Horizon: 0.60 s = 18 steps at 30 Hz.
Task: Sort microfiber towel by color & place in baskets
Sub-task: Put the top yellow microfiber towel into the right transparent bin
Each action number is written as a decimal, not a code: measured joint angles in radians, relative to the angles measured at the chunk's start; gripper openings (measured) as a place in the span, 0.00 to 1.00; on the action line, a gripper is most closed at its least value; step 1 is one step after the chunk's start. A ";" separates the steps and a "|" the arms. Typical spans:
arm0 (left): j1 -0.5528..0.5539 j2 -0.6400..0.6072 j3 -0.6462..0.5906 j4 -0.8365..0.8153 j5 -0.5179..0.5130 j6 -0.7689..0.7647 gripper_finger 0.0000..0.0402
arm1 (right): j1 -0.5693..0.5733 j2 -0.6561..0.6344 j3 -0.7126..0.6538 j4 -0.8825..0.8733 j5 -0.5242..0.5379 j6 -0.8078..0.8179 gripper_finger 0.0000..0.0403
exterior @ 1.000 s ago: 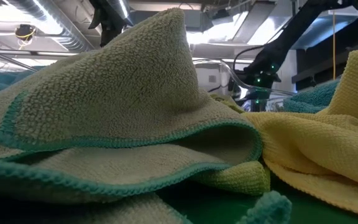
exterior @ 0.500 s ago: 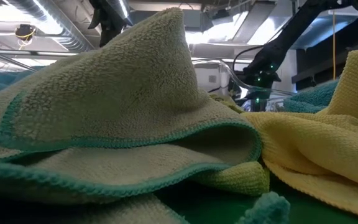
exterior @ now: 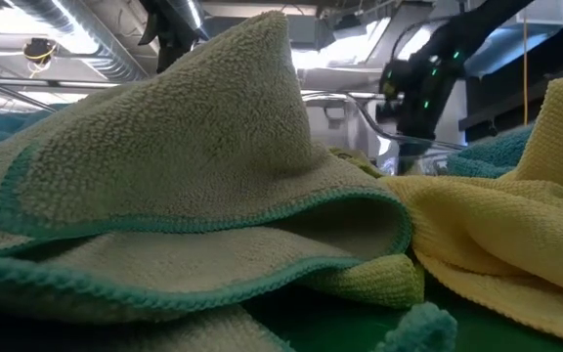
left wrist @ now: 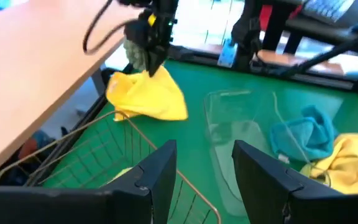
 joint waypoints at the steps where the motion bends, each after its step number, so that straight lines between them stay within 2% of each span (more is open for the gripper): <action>1: 0.000 -0.027 -0.048 0.033 0.001 -0.011 0.38 | 0.000 -0.031 0.000 -0.001 0.001 0.013 0.01; 6: 0.000 -0.151 -0.272 0.178 0.002 -0.060 0.38 | 0.000 -0.198 0.000 0.005 -0.051 0.069 0.01; 11: 0.000 -0.242 -0.468 0.343 0.002 -0.073 0.38 | 0.000 -0.359 0.001 0.013 -0.239 0.135 0.01; 14: 0.000 -0.274 -0.557 0.452 0.002 -0.075 0.38 | 0.017 -0.441 0.001 0.022 -0.338 0.171 0.01; 18: -0.002 -0.282 -0.647 0.600 0.003 -0.092 0.38 | 0.097 -0.537 0.002 0.047 -0.366 0.201 0.01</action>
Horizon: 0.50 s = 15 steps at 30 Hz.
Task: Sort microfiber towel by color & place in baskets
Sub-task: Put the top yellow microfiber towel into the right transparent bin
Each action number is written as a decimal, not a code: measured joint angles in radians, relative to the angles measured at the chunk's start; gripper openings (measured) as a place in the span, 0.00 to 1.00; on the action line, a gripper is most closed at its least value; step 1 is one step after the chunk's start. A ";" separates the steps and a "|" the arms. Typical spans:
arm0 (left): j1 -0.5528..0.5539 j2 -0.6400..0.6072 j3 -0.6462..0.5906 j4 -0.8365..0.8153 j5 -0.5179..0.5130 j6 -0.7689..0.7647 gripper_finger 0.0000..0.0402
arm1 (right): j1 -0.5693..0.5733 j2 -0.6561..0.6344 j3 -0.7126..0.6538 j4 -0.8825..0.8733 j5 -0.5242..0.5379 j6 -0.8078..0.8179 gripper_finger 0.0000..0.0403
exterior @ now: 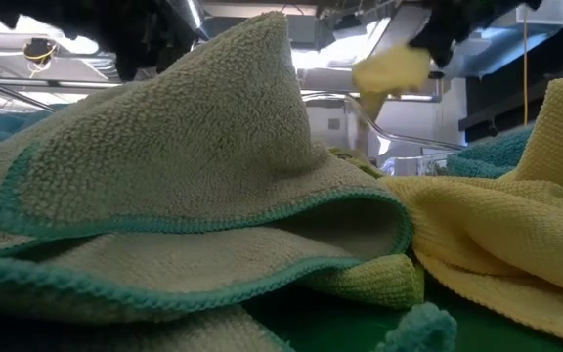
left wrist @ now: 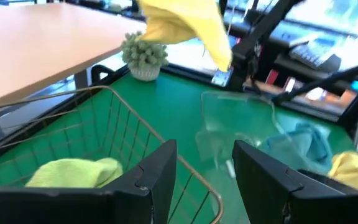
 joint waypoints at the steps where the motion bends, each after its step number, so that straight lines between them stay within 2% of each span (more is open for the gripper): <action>1: 0.000 0.000 -0.021 0.038 0.005 0.000 0.38 | 0.027 -0.019 0.000 0.002 0.000 0.007 0.01; 7: 0.000 0.000 -0.123 0.214 0.040 -0.006 0.38 | 0.213 -0.074 0.001 0.034 0.021 0.051 0.01; 10: 0.000 0.000 -0.156 0.277 0.050 -0.008 0.38 | 0.314 -0.070 0.001 0.038 0.102 0.060 0.01; 15: 0.000 0.000 -0.163 0.291 0.052 -0.032 0.38 | 0.472 -0.023 0.001 0.037 0.275 0.057 0.01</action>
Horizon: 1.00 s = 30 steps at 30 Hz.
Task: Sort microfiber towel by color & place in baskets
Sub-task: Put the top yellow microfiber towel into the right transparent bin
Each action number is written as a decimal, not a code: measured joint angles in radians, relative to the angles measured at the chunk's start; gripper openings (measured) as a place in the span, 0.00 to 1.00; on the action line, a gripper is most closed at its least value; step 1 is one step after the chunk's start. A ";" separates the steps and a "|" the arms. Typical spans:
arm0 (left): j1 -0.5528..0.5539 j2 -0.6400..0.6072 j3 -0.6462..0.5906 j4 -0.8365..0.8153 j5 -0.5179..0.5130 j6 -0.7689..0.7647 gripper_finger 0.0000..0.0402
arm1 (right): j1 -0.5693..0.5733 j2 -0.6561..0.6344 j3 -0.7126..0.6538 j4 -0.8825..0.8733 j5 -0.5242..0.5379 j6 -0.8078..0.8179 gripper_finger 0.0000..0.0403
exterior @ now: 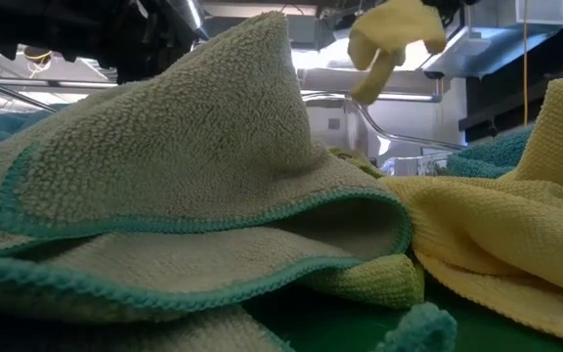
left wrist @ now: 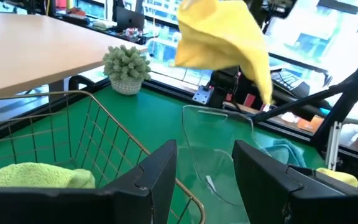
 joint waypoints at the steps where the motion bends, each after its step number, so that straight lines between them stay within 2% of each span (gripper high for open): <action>1: 0.000 0.000 0.000 -0.001 0.000 0.000 0.38 | 0.026 0.012 0.000 0.000 0.027 0.000 0.01; 8: 0.000 0.000 0.000 -0.001 0.000 0.000 0.38 | 0.171 0.128 0.000 0.008 0.102 -0.005 0.01; 13: 0.000 0.000 0.000 -0.001 0.000 0.000 0.38 | 0.253 0.230 0.000 0.005 0.316 -0.013 0.01; 16: 0.000 0.000 0.000 -0.002 0.000 0.000 0.38 | 0.284 0.289 0.000 0.004 0.379 -0.044 0.01; 22: 0.000 0.000 0.000 -0.003 0.000 0.000 0.38 | 0.356 0.377 0.000 0.003 0.331 -0.085 0.01; 30: -0.014 0.000 0.000 -0.003 0.000 0.000 0.38 | 0.478 0.388 0.000 0.003 0.326 -0.143 0.01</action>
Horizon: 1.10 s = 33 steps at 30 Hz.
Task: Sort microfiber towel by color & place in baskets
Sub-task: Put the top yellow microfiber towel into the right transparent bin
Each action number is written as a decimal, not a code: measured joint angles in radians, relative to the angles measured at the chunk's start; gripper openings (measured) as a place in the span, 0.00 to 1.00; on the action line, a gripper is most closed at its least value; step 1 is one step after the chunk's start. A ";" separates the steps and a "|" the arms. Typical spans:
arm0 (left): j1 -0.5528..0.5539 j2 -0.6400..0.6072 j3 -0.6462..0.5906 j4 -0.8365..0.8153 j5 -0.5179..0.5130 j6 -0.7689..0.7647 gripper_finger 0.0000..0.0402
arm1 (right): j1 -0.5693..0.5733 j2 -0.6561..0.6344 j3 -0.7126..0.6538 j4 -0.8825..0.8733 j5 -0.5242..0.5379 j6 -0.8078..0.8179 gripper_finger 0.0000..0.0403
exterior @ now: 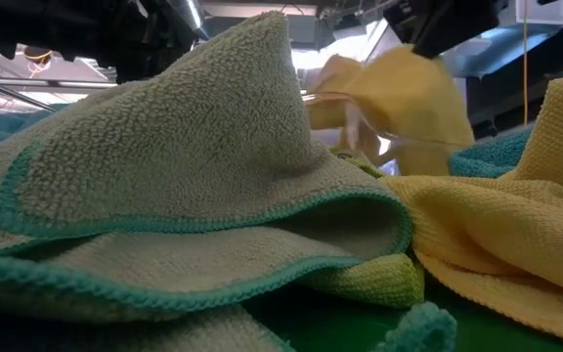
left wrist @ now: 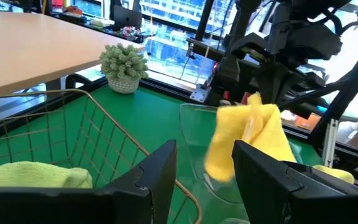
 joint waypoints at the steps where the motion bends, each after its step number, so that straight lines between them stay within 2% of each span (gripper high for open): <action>1: -0.004 0.000 0.000 0.000 0.000 0.000 0.38 | 0.007 0.000 0.000 0.000 -0.001 -0.004 0.01; 7: -0.026 0.000 0.000 0.000 0.000 0.000 0.38 | 0.013 0.000 0.000 -0.009 -0.060 -0.042 0.01; 17: -0.040 0.000 0.000 0.000 -0.008 0.000 0.38 | -0.032 0.001 0.000 -0.017 -0.001 -0.086 0.01; 27: -0.040 0.000 0.001 0.003 -0.008 0.007 0.38 | -0.129 0.119 0.000 -0.015 0.000 -0.084 0.01; 33: -0.040 0.000 0.001 0.007 -0.008 0.007 0.38 | -0.132 0.185 0.000 -0.014 -0.049 -0.092 0.01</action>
